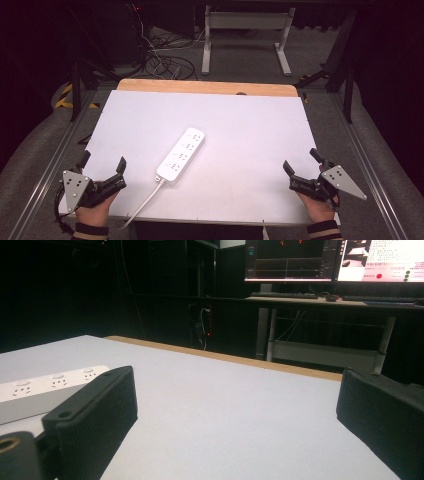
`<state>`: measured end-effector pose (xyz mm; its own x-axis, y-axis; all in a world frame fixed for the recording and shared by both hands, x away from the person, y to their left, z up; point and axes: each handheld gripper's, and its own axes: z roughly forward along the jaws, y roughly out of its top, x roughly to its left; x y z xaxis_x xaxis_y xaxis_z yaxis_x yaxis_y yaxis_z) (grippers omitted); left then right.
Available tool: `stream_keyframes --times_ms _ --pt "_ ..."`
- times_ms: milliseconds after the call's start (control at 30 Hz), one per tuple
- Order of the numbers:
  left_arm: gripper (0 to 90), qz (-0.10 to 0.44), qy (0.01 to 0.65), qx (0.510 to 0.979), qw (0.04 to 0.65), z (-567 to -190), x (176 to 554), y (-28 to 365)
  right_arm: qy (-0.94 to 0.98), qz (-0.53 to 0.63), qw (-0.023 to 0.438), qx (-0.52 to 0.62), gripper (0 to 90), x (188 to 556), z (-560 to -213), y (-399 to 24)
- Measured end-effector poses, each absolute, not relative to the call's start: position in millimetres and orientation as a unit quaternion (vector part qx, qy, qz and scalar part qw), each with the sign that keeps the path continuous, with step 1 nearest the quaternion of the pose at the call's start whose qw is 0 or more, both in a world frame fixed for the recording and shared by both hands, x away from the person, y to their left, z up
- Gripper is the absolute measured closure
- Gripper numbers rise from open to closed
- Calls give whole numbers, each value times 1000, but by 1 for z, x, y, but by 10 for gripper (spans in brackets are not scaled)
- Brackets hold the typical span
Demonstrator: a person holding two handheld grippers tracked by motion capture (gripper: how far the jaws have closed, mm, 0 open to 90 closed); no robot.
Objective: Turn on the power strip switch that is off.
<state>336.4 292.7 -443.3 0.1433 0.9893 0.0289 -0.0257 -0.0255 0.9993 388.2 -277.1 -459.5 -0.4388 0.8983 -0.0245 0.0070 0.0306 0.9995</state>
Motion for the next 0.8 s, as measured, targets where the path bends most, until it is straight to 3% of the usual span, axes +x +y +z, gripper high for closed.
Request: stream_keyframes --times_ms 800 --pt "2 476 443 539 535 -442 335 292 610 590 378 371 32 387 -459 -278"
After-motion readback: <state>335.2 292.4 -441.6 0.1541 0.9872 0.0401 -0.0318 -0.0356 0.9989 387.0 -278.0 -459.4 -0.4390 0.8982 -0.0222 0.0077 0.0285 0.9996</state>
